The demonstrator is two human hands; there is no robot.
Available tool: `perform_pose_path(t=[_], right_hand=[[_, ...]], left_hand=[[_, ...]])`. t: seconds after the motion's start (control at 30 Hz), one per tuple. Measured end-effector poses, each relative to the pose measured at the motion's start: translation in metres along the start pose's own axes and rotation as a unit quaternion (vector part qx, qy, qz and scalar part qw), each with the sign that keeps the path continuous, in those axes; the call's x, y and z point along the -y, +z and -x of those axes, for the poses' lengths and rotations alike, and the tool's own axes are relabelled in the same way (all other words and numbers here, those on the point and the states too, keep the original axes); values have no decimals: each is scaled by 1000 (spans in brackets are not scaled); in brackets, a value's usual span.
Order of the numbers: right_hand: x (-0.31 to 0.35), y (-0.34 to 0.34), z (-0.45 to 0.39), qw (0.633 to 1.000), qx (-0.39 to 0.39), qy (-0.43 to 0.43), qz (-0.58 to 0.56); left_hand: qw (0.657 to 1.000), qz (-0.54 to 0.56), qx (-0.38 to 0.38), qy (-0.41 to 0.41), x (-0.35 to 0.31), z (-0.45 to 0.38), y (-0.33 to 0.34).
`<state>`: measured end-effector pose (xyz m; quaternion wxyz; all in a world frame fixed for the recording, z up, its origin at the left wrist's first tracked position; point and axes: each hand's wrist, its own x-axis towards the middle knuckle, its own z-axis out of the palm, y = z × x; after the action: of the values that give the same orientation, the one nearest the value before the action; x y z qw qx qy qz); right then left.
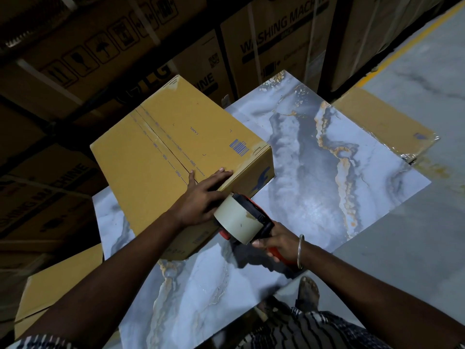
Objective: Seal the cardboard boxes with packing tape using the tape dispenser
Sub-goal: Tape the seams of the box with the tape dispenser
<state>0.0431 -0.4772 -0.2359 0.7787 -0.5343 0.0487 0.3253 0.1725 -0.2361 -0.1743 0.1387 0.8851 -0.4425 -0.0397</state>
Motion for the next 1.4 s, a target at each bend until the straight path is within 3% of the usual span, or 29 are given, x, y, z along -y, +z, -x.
perform_pose_path(t=[0.33, 0.5, 0.8, 1.1, 1.4], right_hand=[[7, -12, 34, 999, 24, -18, 45], [5, -8, 38, 999, 12, 5, 44], [13, -1, 5, 986, -56, 36, 153], [1, 6, -2, 986, -96, 9, 134], [-13, -31, 21, 987, -155, 37, -6]], left_hand=[[1000, 1, 12, -23, -6, -1, -6], [1000, -4, 14, -26, -6, -1, -7], [999, 24, 13, -34, -7, 1, -2], [999, 41, 11, -30, -7, 1, -4], [999, 0, -3, -34, -7, 2, -2]])
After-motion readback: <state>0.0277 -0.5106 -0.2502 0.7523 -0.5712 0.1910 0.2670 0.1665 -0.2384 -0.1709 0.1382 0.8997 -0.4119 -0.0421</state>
